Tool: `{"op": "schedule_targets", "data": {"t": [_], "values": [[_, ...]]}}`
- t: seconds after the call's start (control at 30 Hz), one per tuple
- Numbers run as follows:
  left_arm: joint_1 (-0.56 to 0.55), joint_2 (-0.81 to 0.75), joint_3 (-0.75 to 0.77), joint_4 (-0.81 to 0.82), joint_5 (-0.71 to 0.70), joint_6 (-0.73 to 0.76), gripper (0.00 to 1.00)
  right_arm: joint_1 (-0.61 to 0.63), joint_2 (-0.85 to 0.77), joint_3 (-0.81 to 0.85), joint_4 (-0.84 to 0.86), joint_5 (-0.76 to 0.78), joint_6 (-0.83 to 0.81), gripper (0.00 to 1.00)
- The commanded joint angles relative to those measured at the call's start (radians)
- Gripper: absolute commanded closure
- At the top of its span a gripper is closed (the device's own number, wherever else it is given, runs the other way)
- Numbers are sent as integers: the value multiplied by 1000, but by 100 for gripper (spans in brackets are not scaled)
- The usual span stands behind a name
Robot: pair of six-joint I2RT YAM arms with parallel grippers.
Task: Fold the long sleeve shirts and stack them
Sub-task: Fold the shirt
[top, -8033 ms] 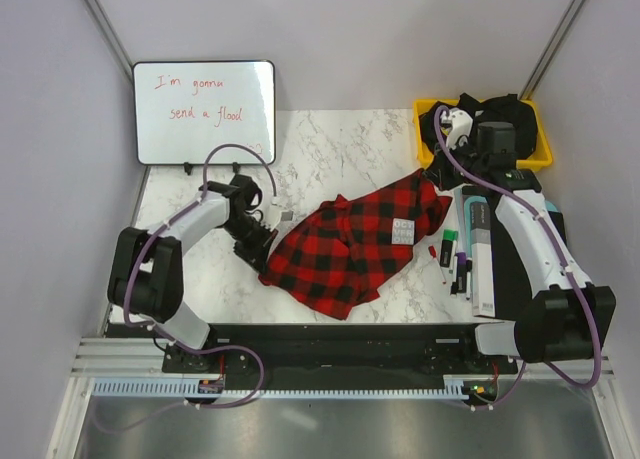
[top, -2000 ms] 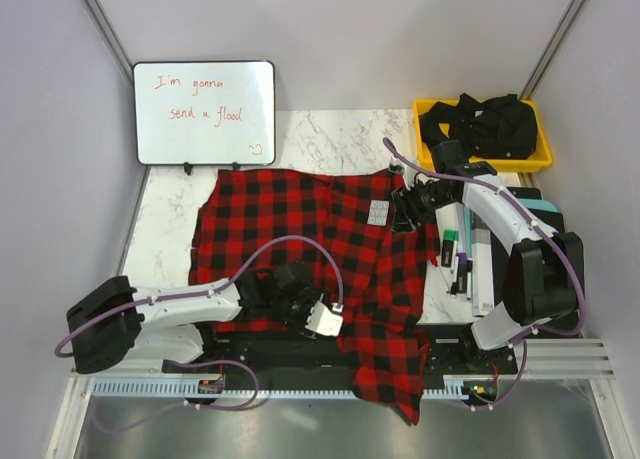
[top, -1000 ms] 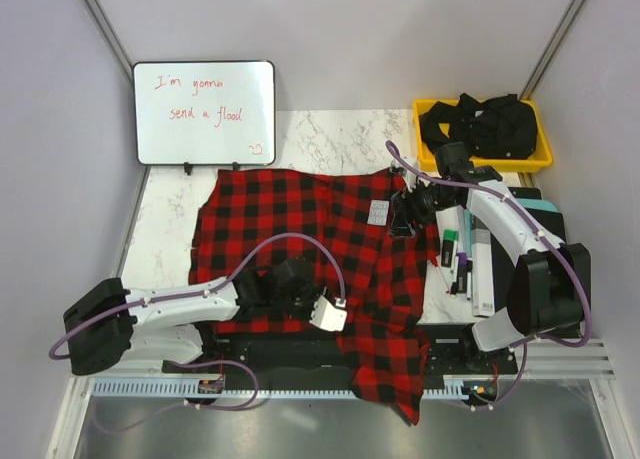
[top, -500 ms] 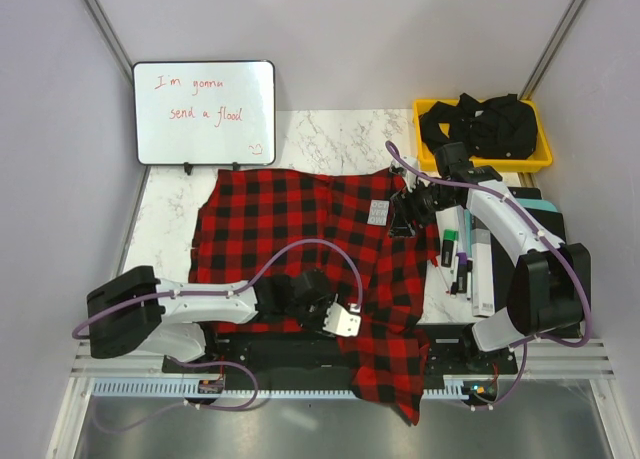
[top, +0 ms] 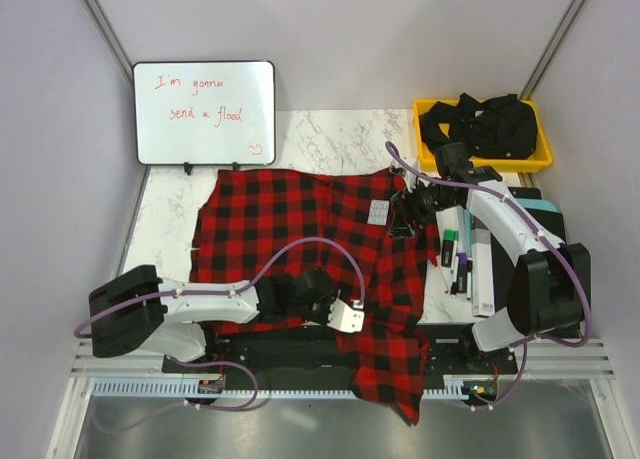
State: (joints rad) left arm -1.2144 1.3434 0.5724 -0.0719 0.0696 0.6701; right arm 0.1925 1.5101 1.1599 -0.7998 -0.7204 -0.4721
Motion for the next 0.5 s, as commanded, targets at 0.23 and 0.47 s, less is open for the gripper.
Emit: {"op": "schedule_targets", "data": {"t": [0.23,0.47], "values": [[-5,-87,72,-17,24,-14,66,1,-8,-6,10,-22,-34,23],[-4,8,107,-14,4,-41,65,1,1,-2,10,-25,-28,23]]}}
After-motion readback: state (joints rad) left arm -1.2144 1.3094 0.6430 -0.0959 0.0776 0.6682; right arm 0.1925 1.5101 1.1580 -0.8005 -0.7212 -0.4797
